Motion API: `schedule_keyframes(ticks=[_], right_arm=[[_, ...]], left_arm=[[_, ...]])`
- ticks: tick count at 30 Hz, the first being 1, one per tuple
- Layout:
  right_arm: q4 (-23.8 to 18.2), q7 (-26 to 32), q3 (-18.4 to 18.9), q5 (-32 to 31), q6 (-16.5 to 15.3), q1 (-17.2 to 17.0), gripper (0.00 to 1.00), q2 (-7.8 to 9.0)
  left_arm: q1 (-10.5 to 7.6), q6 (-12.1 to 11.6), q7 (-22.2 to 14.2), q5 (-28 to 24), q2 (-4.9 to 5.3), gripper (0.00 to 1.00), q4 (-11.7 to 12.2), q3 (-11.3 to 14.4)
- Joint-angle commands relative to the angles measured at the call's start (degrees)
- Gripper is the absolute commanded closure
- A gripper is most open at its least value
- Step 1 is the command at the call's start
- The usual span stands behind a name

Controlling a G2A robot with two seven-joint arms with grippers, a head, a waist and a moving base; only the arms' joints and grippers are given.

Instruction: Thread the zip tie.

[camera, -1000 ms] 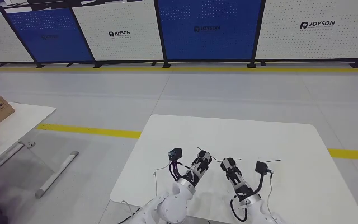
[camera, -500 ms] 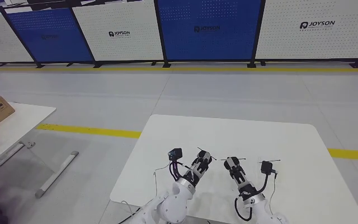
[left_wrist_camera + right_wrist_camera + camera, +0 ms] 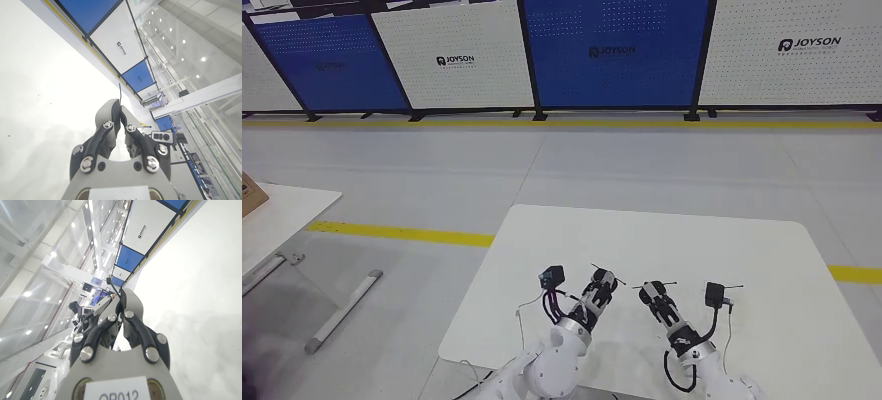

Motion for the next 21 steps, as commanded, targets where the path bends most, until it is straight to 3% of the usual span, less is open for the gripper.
schedule_keyframes(ticks=[1, 21], right_arm=[[0.0, 0.0, 0.0, 0.0, 0.0, 0.0, 1.0, 0.0], [2.2, -0.1, -1.3, 0.0, 0.9, 2.6, 1.0, -0.85]], left_arm=[[0.2, 0.2, -0.2, -1.3, -0.05, 1.0, -0.3, -0.3], [0.25, 0.2, 1.3, -0.2, -0.28, 1.0, -0.2, 0.2]])
